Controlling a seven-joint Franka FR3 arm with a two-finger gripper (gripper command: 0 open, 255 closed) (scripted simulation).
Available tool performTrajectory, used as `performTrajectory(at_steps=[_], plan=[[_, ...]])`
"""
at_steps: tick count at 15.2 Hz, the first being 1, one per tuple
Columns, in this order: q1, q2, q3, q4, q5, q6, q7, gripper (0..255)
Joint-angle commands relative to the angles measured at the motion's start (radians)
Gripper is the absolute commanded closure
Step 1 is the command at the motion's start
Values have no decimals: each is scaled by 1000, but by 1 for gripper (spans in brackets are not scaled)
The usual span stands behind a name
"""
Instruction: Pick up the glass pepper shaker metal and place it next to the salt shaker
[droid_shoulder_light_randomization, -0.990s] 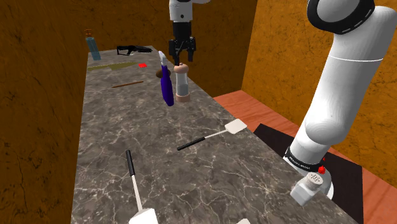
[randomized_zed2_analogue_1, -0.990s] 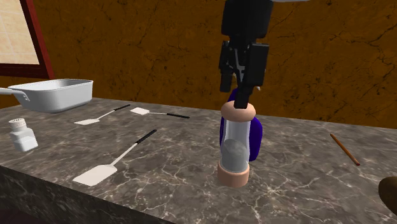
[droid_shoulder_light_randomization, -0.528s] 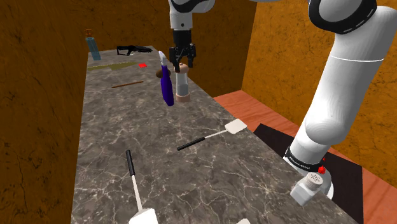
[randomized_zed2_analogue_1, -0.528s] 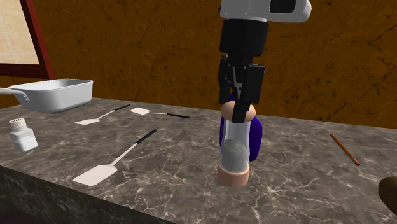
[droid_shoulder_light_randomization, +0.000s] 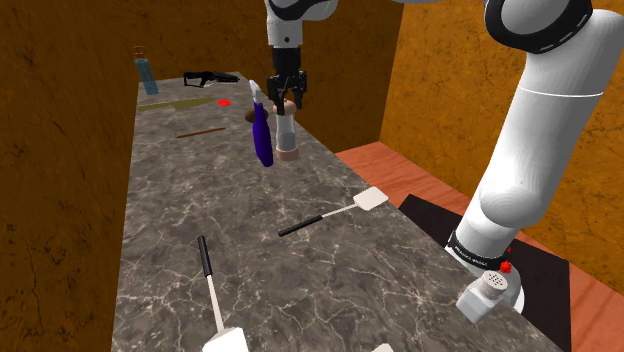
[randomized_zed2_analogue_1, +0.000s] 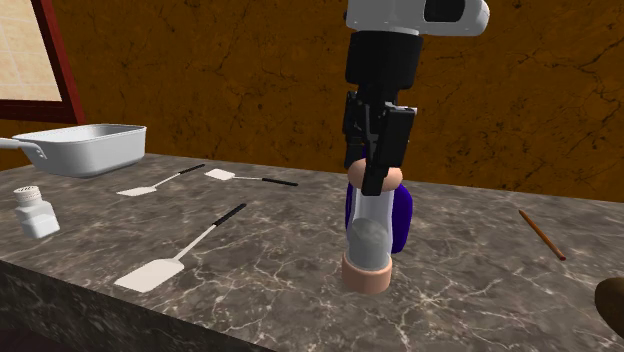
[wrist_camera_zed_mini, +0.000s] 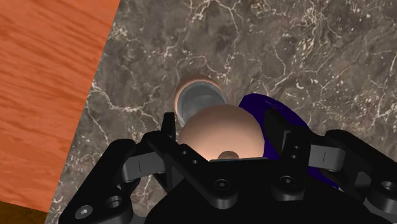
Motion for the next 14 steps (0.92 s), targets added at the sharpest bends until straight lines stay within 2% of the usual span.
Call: performTrajectory(at_steps=[1, 7, 14], plan=[[0, 0, 0, 0, 0, 0, 0, 255], [0, 0, 0, 0, 0, 0, 0, 255], [0, 10, 0, 106, -2, -97, 7, 255]])
